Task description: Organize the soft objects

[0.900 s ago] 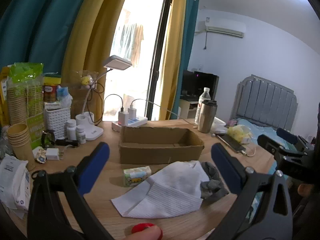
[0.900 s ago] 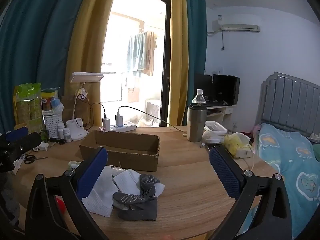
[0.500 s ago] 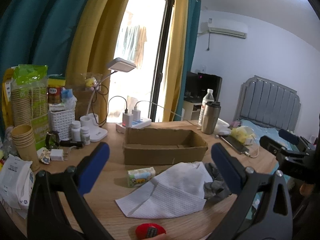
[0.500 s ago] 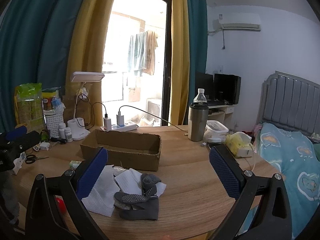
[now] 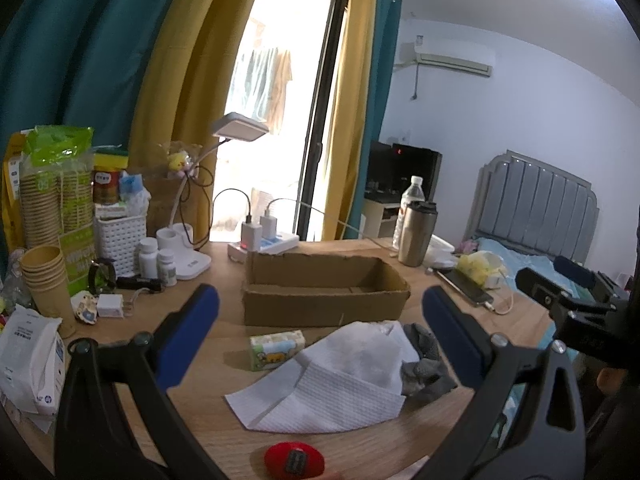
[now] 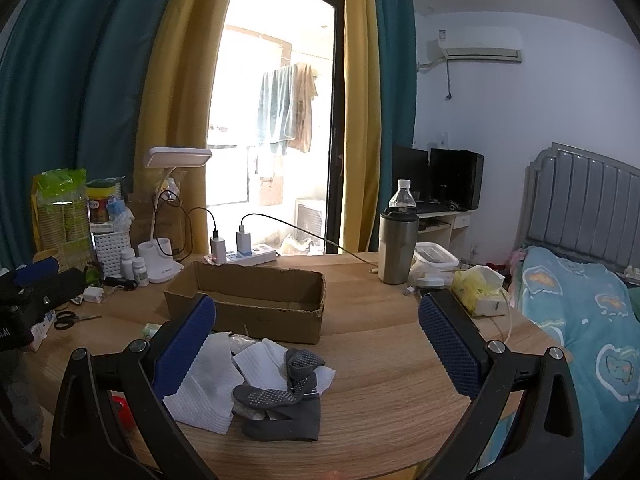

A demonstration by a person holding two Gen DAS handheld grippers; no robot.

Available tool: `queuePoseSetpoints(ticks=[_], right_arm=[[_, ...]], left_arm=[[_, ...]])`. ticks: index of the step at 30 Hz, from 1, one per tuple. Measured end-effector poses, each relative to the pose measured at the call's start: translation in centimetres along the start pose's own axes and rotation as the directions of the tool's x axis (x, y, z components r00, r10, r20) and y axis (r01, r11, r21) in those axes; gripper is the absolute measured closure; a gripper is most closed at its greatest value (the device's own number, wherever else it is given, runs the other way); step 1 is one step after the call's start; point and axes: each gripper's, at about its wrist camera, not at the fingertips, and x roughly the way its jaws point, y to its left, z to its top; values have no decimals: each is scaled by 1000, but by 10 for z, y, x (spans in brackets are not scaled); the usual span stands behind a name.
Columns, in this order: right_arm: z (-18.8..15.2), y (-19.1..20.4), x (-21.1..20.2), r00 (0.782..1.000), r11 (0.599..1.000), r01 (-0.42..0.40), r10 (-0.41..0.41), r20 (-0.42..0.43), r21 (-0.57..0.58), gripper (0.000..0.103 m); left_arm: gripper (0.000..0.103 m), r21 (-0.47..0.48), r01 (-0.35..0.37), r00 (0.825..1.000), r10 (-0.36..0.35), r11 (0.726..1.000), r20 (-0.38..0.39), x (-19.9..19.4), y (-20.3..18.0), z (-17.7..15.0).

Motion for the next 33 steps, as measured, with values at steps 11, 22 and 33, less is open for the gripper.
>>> queuePoseSetpoints(ticks=[11,22,33], right_arm=[[2,4,-1,1000,1000,-11,11,-6,-6,0],[2,5,-1,1000,1000,-13,13,-6,-7,0],[2,5,-1,1000,1000,-16,16,-11,-9,0]], left_arm=[[0,-8,9,1000,-9,1000,-2,0,-3,0],[0,-9,7,1000,-7,1000,0,-1,-3,1],[0,-6,10,1000,-10,1000,-5,0,-4,2]])
